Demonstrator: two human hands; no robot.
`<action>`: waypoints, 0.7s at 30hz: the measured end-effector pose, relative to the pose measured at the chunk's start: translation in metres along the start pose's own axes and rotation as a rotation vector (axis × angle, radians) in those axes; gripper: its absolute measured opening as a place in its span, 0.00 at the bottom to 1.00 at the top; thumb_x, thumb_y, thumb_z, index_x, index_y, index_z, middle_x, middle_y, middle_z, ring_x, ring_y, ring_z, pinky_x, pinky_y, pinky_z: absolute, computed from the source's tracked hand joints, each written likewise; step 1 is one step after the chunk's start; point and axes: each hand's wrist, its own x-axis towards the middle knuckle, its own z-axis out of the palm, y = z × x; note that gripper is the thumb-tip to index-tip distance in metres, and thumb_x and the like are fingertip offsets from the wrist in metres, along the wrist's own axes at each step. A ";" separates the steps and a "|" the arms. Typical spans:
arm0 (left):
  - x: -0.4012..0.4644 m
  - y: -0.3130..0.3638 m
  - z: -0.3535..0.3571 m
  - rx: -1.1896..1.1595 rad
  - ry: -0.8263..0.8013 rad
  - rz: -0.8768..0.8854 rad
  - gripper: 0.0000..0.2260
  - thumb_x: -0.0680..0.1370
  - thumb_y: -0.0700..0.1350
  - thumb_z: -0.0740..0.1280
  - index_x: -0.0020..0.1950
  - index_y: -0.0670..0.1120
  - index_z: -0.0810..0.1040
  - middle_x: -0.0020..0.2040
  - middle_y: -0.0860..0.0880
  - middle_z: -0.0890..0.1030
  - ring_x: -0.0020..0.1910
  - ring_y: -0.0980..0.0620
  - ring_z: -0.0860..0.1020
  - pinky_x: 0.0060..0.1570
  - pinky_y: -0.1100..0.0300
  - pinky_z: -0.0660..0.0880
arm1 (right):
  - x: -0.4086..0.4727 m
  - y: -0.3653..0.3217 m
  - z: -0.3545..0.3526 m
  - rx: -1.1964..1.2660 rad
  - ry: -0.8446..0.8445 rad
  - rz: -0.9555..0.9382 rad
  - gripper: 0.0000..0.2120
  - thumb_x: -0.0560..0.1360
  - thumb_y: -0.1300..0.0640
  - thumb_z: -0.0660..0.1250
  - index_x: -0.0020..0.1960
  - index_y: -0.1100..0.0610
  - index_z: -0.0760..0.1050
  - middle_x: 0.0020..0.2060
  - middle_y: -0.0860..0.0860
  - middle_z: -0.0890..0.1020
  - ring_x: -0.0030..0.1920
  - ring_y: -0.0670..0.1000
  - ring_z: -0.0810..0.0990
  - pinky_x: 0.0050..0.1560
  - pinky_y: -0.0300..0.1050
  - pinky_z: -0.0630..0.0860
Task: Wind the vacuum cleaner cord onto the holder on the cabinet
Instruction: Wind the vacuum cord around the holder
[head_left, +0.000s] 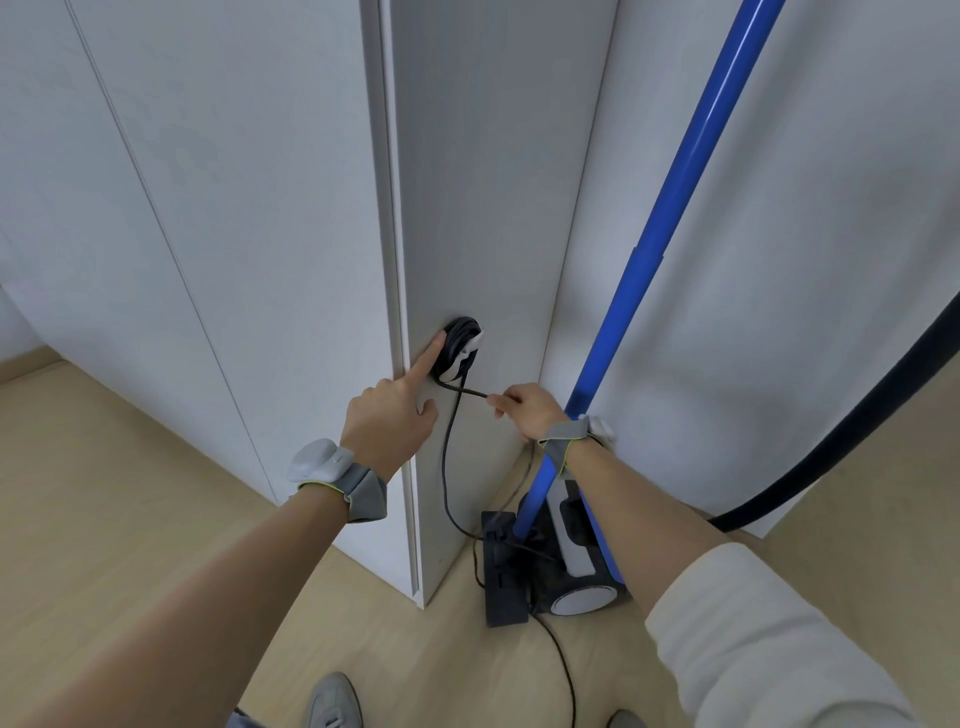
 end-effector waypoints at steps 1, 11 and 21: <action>0.000 0.000 0.000 0.006 0.001 0.001 0.37 0.78 0.49 0.61 0.79 0.69 0.43 0.35 0.47 0.80 0.31 0.45 0.77 0.35 0.54 0.77 | 0.000 -0.003 -0.002 -0.022 -0.013 0.030 0.19 0.82 0.46 0.64 0.39 0.58 0.77 0.27 0.50 0.73 0.23 0.49 0.71 0.27 0.42 0.69; -0.004 0.004 -0.002 0.001 -0.027 -0.005 0.38 0.78 0.48 0.61 0.79 0.67 0.41 0.35 0.46 0.80 0.32 0.44 0.77 0.37 0.53 0.79 | -0.010 -0.018 0.008 0.115 -0.281 0.477 0.24 0.83 0.41 0.57 0.39 0.59 0.67 0.18 0.50 0.73 0.12 0.45 0.61 0.19 0.30 0.63; -0.007 0.009 -0.003 -0.070 -0.059 0.022 0.40 0.77 0.48 0.62 0.80 0.63 0.40 0.36 0.47 0.81 0.33 0.44 0.78 0.38 0.50 0.80 | -0.021 -0.011 0.023 0.213 -0.445 0.485 0.21 0.83 0.42 0.59 0.47 0.61 0.69 0.34 0.55 0.73 0.18 0.47 0.67 0.22 0.36 0.72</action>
